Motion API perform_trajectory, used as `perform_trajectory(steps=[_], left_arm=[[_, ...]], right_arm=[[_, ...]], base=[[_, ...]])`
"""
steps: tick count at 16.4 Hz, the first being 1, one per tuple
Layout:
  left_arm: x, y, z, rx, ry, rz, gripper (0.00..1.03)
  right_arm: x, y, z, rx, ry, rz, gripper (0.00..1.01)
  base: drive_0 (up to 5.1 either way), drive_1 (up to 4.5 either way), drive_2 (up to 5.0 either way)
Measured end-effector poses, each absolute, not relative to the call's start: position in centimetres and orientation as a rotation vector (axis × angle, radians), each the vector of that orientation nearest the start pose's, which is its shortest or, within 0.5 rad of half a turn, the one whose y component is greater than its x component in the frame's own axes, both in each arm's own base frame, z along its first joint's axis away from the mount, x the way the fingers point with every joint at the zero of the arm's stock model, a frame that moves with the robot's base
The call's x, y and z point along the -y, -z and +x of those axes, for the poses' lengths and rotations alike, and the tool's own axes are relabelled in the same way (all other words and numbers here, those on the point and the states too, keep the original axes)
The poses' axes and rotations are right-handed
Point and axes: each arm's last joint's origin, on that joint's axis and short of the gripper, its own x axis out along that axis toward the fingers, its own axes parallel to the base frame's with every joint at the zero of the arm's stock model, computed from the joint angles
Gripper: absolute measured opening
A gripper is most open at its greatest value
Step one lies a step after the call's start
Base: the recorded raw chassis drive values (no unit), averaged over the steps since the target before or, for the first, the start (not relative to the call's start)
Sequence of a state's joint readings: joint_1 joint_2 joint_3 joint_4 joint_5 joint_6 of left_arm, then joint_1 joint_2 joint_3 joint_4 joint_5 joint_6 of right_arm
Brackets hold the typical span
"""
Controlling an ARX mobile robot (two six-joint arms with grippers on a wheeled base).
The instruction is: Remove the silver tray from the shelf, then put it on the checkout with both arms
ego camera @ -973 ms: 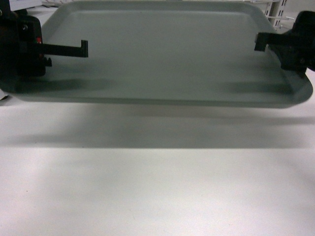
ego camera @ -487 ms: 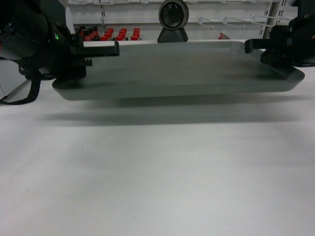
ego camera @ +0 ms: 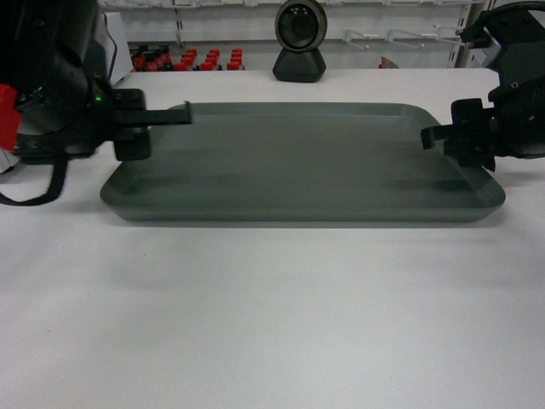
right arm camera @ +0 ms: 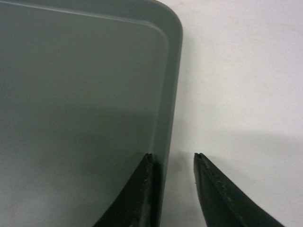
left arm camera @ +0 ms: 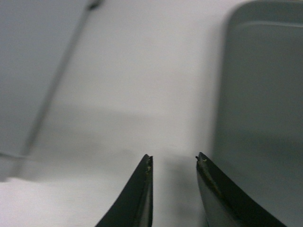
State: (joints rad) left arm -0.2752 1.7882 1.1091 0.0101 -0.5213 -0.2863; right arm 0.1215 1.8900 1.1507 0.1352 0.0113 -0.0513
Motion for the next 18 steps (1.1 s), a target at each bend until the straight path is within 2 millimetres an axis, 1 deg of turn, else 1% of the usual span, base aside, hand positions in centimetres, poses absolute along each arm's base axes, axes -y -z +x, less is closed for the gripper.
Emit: perform_trajectory(steps=[1,2,4,6,7,8,9,11,13,14,15,17,18], left_arm=[[7.8,-19.8,37.0,-0.562,-0.367,-0.023,0.44],[6.8,-20.2,37.3,-0.532,-0.402,-0.038,0.58],[7.1,-22.4,36.8,-0.448,-0.38,-0.07,0.8],[7.3,-24.6,36.2,-0.373,-0.35,-0.105,0.96],[7.2,-25.4,36.0,-0.34,-0.344,-0.117,1.0],[6.8,-26.2,35.9,-0.307,-0.35,-0.134,0.98],[6.2,-26.9,35.7,-0.271,-0.36,-0.155,0.98],[5.2,-28.2,35.1,-0.204,-0.378,-0.182,0.98],[4.5,-30.2,34.2,-0.131,-0.38,-0.202,0.98],[4.3,-31.3,33.6,-0.083,-0.39,-0.198,0.98],[4.1,-31.9,33.1,-0.063,-0.402,-0.194,0.98],[3.9,-32.7,32.3,-0.038,-0.419,-0.172,0.98],[3.8,-32.7,32.2,-0.039,-0.423,-0.16,0.98]], right_arm=[[-4.3,-17.8,40.1,-0.605,-0.095,-0.101,0.4],[-3.7,-17.9,40.2,-0.603,-0.075,-0.099,0.53],[-3.5,-18.4,40.0,-0.595,-0.069,-0.095,0.77],[-3.3,-19.7,39.8,-0.559,-0.075,-0.078,0.93],[-3.3,-20.6,39.6,-0.527,-0.084,-0.062,1.0],[-3.3,-21.9,39.3,-0.486,-0.089,-0.046,0.99],[-3.3,-23.2,39.1,-0.428,-0.097,-0.024,0.97],[-3.4,-25.4,38.7,-0.33,-0.126,0.033,0.98],[-3.7,-27.4,37.9,-0.227,-0.145,0.086,0.98],[-4.0,-28.1,37.3,-0.187,-0.165,0.106,0.98],[-4.2,-28.7,36.6,-0.164,-0.178,0.116,0.98],[-4.9,-29.7,35.4,-0.111,-0.231,0.147,0.98],[-5.5,-30.4,34.5,-0.075,-0.26,0.169,0.98]], base=[[0.0,0.0,0.0],[0.0,0.0,0.0],[0.0,0.0,0.0],[0.0,0.0,0.0],[0.0,0.0,0.0],[0.0,0.0,0.0],[0.0,0.0,0.0],[0.0,0.0,0.0],[0.0,0.0,0.0],[0.0,0.0,0.0],[0.0,0.0,0.0],[0.0,0.0,0.0],[0.0,0.0,0.0]])
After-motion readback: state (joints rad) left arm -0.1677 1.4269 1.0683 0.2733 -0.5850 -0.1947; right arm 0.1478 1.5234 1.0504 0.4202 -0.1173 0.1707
